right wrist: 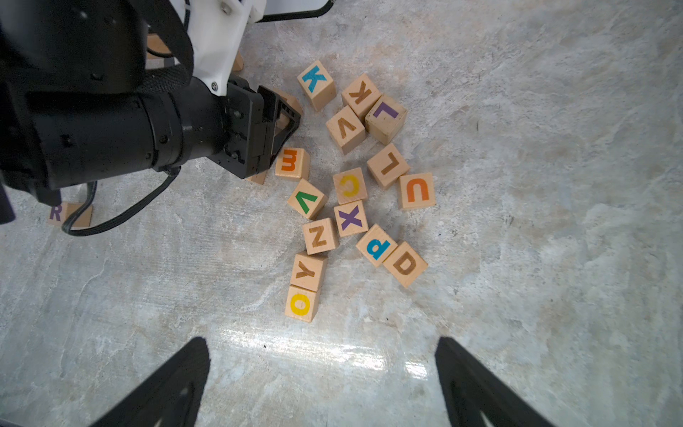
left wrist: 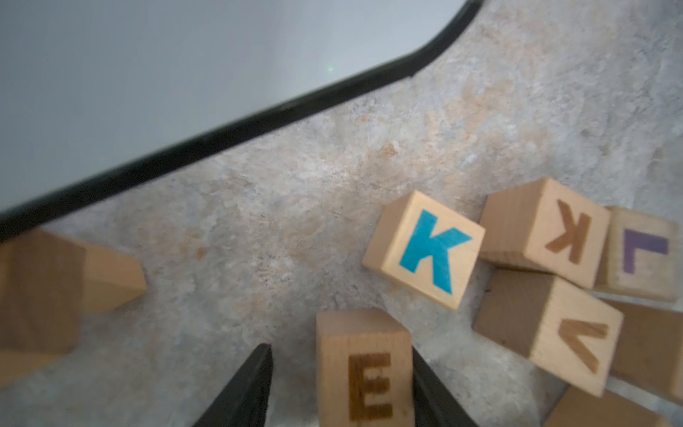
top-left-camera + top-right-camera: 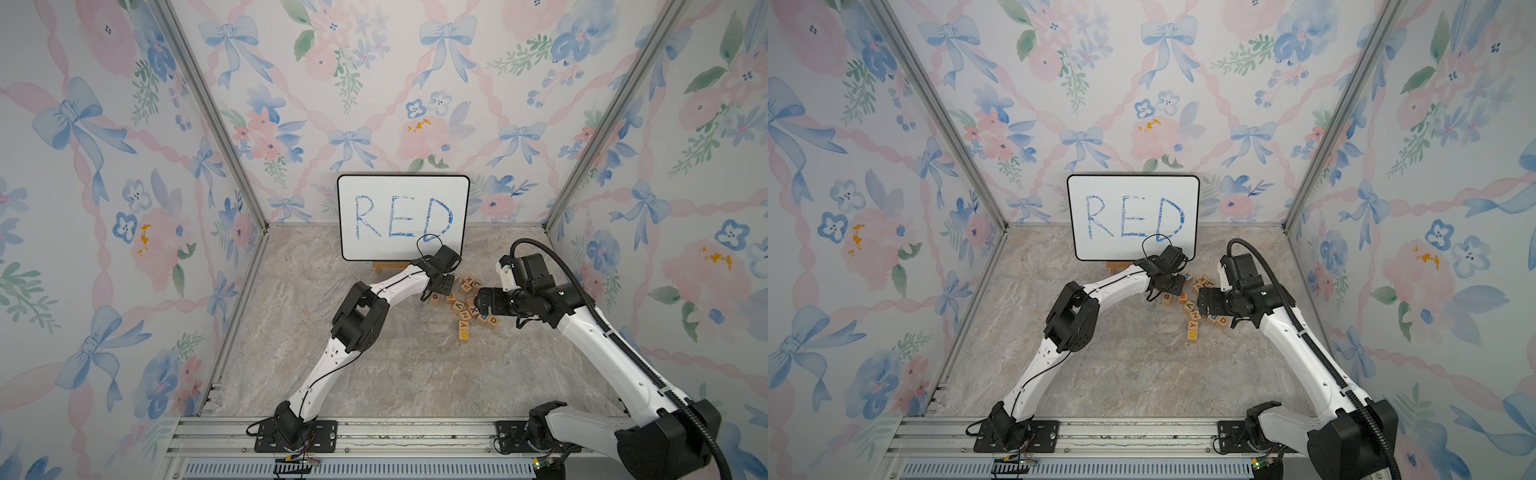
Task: Assemble the uppercase word "red" with letter blocks
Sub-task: Pick up the letter block from the center of the board.
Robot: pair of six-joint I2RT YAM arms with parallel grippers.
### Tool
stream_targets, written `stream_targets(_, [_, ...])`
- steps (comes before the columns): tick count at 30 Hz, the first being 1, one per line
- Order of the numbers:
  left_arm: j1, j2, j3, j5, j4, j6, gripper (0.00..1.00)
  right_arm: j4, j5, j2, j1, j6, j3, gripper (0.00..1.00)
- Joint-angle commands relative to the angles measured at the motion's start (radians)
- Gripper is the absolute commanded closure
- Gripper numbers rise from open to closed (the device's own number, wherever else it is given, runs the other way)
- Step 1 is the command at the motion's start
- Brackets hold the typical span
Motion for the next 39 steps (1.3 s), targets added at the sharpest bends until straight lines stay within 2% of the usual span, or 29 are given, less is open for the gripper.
stream_targets(1, [0.000,0.024,0.024,-0.005,-0.014,-0.001,0.52,-0.030,-0.007,0.011,-0.010,-0.009,-0.009,0.03])
stream_targets(5, [0.000,0.028,0.029,-0.004,-0.013,-0.003,0.53,-0.030,-0.008,0.011,-0.011,-0.010,-0.006,0.03])
stream_targets(7, [-0.002,0.033,0.039,0.002,-0.013,-0.004,0.58,-0.030,-0.008,0.013,-0.011,-0.012,-0.004,0.03])
stream_targets(10, [0.000,0.045,0.055,0.008,-0.013,-0.005,0.60,-0.031,-0.007,0.015,-0.012,-0.012,-0.001,0.03])
stream_targets(14, [0.000,0.048,0.060,0.009,-0.013,-0.003,0.72,-0.031,-0.010,0.018,-0.012,-0.011,-0.001,0.03])
stream_targets(16, [0.001,0.044,0.055,0.012,-0.013,0.001,0.82,-0.030,-0.010,0.019,-0.012,-0.010,-0.001,0.03])
stream_targets(27, [0.014,-0.033,-0.021,0.012,-0.013,0.007,0.84,-0.016,-0.037,0.035,-0.012,0.008,0.007,0.03])
stream_targets(39, [0.045,-0.187,-0.196,-0.023,-0.011,0.019,0.84,0.044,-0.083,0.049,0.038,0.048,0.017,0.03])
